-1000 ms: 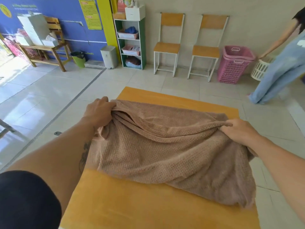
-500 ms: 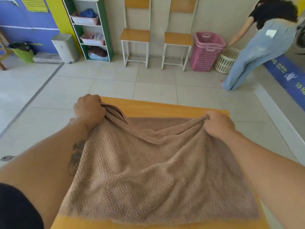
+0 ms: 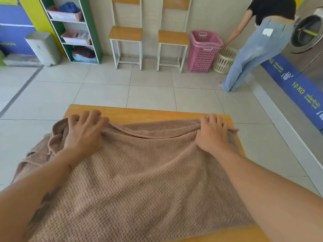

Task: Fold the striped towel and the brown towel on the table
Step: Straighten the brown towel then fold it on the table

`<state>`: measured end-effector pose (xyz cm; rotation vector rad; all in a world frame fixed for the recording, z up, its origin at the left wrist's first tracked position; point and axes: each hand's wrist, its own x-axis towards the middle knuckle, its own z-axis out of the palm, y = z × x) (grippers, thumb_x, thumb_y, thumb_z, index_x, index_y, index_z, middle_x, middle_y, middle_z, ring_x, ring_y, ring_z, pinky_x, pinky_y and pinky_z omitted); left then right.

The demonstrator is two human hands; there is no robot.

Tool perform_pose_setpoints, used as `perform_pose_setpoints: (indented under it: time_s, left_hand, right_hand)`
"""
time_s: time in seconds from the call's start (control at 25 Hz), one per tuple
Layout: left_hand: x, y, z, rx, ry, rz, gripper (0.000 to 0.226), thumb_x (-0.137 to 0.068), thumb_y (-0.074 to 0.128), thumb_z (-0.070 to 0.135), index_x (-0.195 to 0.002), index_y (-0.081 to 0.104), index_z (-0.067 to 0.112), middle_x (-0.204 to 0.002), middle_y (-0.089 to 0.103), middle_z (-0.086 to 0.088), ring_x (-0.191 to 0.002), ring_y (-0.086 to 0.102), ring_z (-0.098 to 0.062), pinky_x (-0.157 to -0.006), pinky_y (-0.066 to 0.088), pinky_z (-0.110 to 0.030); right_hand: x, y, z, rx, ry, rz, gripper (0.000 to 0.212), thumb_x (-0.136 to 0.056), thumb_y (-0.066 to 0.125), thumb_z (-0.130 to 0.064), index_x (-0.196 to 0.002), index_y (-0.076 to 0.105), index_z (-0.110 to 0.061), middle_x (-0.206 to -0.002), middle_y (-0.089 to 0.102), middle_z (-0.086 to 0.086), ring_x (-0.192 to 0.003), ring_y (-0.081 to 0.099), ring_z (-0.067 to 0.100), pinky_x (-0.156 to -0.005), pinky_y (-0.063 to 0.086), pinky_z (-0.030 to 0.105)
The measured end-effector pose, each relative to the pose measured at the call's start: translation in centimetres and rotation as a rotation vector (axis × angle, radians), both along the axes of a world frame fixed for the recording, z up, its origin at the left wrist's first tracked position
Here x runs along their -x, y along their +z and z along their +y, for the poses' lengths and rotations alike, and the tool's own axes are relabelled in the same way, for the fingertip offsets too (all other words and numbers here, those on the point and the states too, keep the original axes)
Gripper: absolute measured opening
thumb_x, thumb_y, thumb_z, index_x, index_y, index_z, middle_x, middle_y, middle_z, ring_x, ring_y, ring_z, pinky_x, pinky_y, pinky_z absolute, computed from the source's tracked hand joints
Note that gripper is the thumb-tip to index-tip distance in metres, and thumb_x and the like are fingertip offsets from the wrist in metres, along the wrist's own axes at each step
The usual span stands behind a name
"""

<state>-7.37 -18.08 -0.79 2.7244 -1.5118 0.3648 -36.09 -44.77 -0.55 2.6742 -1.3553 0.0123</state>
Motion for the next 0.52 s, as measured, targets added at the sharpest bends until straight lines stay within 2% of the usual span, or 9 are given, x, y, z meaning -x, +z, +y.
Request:
perform_pose_setpoints:
  time_s: [0.04,0.12,0.16,0.2,0.28,0.32,0.36,0.44,0.52]
  left_hand:
    - [1.9,-0.3,-0.6,0.028,-0.055,0.059,0.050,-0.070,0.068,0.012,-0.119,0.062,0.020,-0.122,0.051,-0.009,-0.113,0.048,-0.034,-0.095,0.034,-0.057]
    - [5.4,-1.2,-1.6,0.021,0.030,0.288,0.049,-0.085,0.055,0.032,-0.134,0.054,0.027,-0.130,0.049,-0.007,-0.124,0.044,-0.031,-0.103,0.031,-0.059]
    - [6.4,-2.0,-2.0,-0.029,0.107,0.403,0.054,-0.092,0.044,0.042,-0.146,0.041,0.033,-0.145,0.039,-0.009,-0.136,0.033,-0.031,-0.109,0.024,-0.061]
    - [7.0,-3.0,-2.2,-0.111,0.170,0.464,0.061,-0.096,0.035,0.051,-0.154,0.022,0.038,-0.159,0.021,-0.008,-0.147,0.015,-0.030,-0.114,0.015,-0.063]
    - [7.7,-3.9,-2.4,-0.213,0.228,0.484,0.073,-0.096,0.030,0.057,-0.156,-0.006,0.040,-0.165,-0.012,-0.010,-0.151,-0.012,-0.031,-0.116,0.002,-0.067]
    - [8.3,-3.7,-2.3,-0.178,0.236,0.460,0.076,-0.095,0.035,0.053,-0.156,-0.008,0.038,-0.164,-0.016,-0.012,-0.151,-0.015,-0.033,-0.116,0.000,-0.067]
    - [9.2,-3.3,-2.1,-0.116,0.224,0.421,0.078,-0.093,0.041,0.046,-0.157,-0.003,0.033,-0.164,-0.012,-0.014,-0.151,-0.011,-0.035,-0.117,0.001,-0.066]
    - [12.4,-2.2,-1.4,-0.017,0.165,0.398,0.071,-0.089,0.049,0.032,-0.153,0.019,0.027,-0.161,0.008,-0.013,-0.149,0.007,-0.035,-0.119,0.006,-0.062]
    - [17.1,-1.8,0.1,0.048,0.107,0.425,0.058,-0.086,0.050,0.028,-0.143,0.038,0.027,-0.154,0.025,-0.009,-0.143,0.022,-0.031,-0.120,0.011,-0.057]
  right_hand:
    - [0.0,0.0,0.5,0.006,0.059,0.004,0.040,-0.085,0.058,-0.029,-0.122,0.048,-0.018,-0.122,0.047,0.008,-0.112,0.042,0.031,-0.094,0.037,0.047]
    - [0.1,-0.3,1.4,-0.079,0.135,0.048,0.042,-0.089,0.052,-0.032,-0.129,0.048,-0.021,-0.132,0.046,0.008,-0.122,0.039,0.031,-0.101,0.036,0.049]
    - [0.3,-0.5,1.9,-0.187,0.134,0.071,0.046,-0.093,0.047,-0.034,-0.138,0.043,-0.023,-0.143,0.041,0.008,-0.133,0.033,0.031,-0.108,0.032,0.053]
    - [0.4,-0.8,2.2,-0.318,0.105,0.091,0.052,-0.098,0.042,-0.036,-0.148,0.034,-0.025,-0.156,0.028,0.008,-0.144,0.021,0.030,-0.114,0.024,0.057]
    - [0.8,-0.5,2.6,-0.471,0.062,0.108,0.061,-0.103,0.034,-0.036,-0.158,0.012,-0.024,-0.167,0.000,0.004,-0.153,-0.001,0.027,-0.120,0.011,0.059]
    - [1.2,-0.2,3.0,-0.459,0.082,0.068,0.062,-0.103,0.034,-0.033,-0.158,0.009,-0.022,-0.167,-0.004,0.003,-0.153,-0.004,0.026,-0.121,0.009,0.057]
    - [1.8,0.2,3.6,-0.414,0.125,0.014,0.061,-0.102,0.037,-0.030,-0.158,0.013,-0.020,-0.167,0.000,0.004,-0.153,0.000,0.025,-0.122,0.010,0.054]
    - [3.9,1.1,5.6,-0.378,0.235,-0.070,0.053,-0.098,0.043,-0.025,-0.150,0.033,-0.020,-0.160,0.025,0.002,-0.147,0.019,0.024,-0.121,0.018,0.050]
    - [7.1,1.3,7.9,-0.459,0.296,-0.095,0.046,-0.094,0.046,-0.023,-0.140,0.046,-0.025,-0.143,0.039,-0.005,-0.136,0.032,0.020,-0.115,0.029,0.044]
